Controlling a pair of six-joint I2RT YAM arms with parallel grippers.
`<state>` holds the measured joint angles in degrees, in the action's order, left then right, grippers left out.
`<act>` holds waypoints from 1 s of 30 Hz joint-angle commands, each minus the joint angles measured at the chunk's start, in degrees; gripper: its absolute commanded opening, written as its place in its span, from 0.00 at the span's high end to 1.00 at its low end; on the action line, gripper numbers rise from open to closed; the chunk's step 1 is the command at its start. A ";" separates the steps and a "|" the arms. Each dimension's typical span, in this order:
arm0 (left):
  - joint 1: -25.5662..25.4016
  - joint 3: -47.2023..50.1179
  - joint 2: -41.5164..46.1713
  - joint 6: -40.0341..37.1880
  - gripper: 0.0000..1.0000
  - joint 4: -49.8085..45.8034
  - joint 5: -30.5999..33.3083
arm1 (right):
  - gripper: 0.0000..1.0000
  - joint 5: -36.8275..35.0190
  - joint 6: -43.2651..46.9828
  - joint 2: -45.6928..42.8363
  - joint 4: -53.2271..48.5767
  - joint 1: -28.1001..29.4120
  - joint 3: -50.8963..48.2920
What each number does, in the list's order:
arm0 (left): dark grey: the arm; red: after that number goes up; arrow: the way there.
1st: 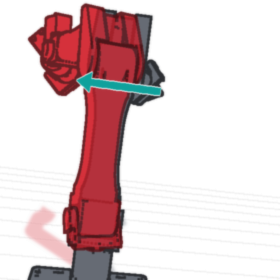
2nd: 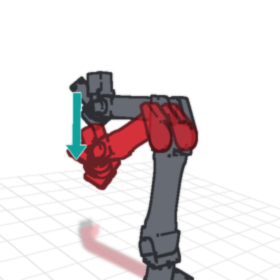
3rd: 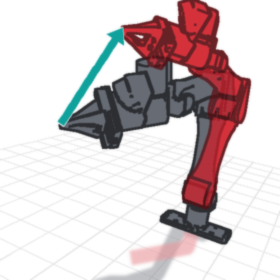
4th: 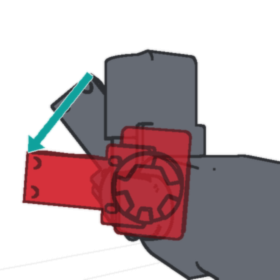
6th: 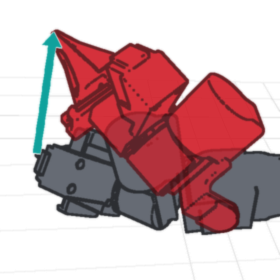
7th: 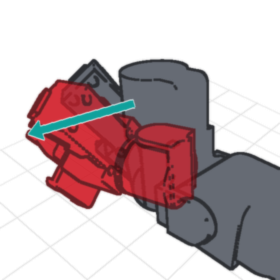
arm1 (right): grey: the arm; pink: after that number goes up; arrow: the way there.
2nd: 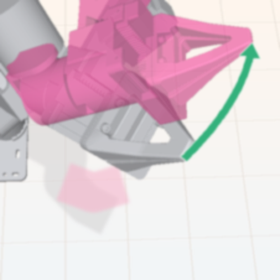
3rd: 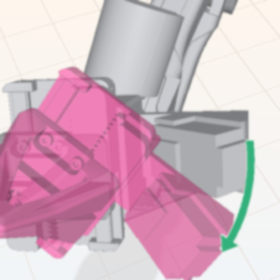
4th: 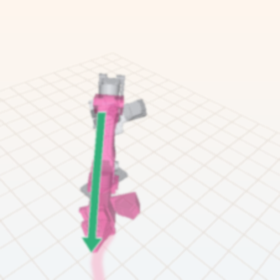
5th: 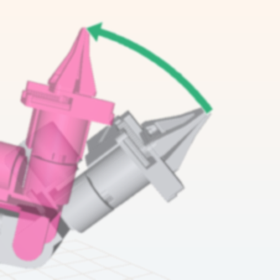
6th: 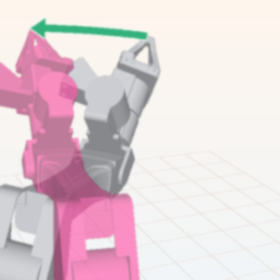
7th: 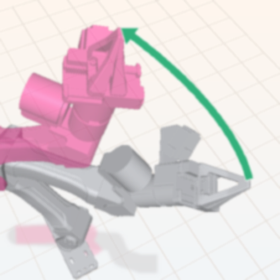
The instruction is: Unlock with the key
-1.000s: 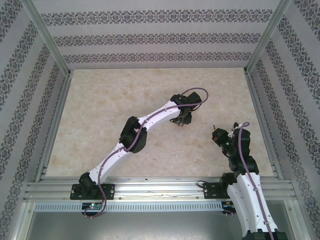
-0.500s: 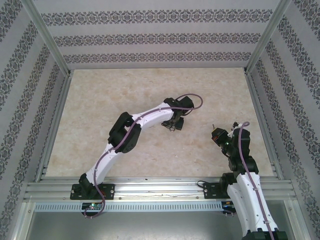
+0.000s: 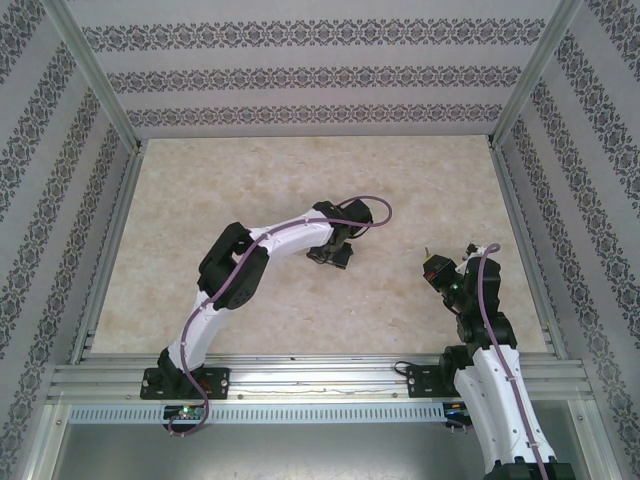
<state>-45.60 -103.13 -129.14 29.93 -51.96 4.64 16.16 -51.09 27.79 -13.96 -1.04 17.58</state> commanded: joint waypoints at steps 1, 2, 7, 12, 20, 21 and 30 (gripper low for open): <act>1.92 1.43 1.61 -1.71 0.46 -3.90 3.39 | 1.00 1.16 -0.86 -0.20 1.40 -0.54 -0.80; 2.54 1.74 1.70 -1.56 0.46 -3.41 3.20 | 1.00 1.17 -0.93 -0.11 1.63 -0.54 -0.89; 3.94 1.85 1.37 -0.53 0.46 -0.21 0.78 | 1.00 1.33 -0.70 0.33 1.76 -0.54 -0.62; 4.62 -2.48 -1.20 0.19 0.46 -0.41 2.82 | 1.00 1.49 -0.85 0.95 2.49 -0.54 -0.79; 5.97 -5.29 -1.64 2.03 0.46 -0.35 1.94 | 1.00 1.50 -0.67 1.78 2.95 -0.54 -0.36; 5.98 -5.00 -1.11 2.33 0.46 -0.46 1.41 | 1.00 1.50 -0.67 1.90 3.09 -0.54 -0.43; 5.97 1.17 8.23 17.95 0.31 2.82 -6.60 | 1.00 1.98 -1.06 3.16 5.22 -0.54 -0.93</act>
<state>-39.66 -102.94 -126.04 39.03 -51.40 2.09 17.08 -51.27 30.74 -11.22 -1.04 17.37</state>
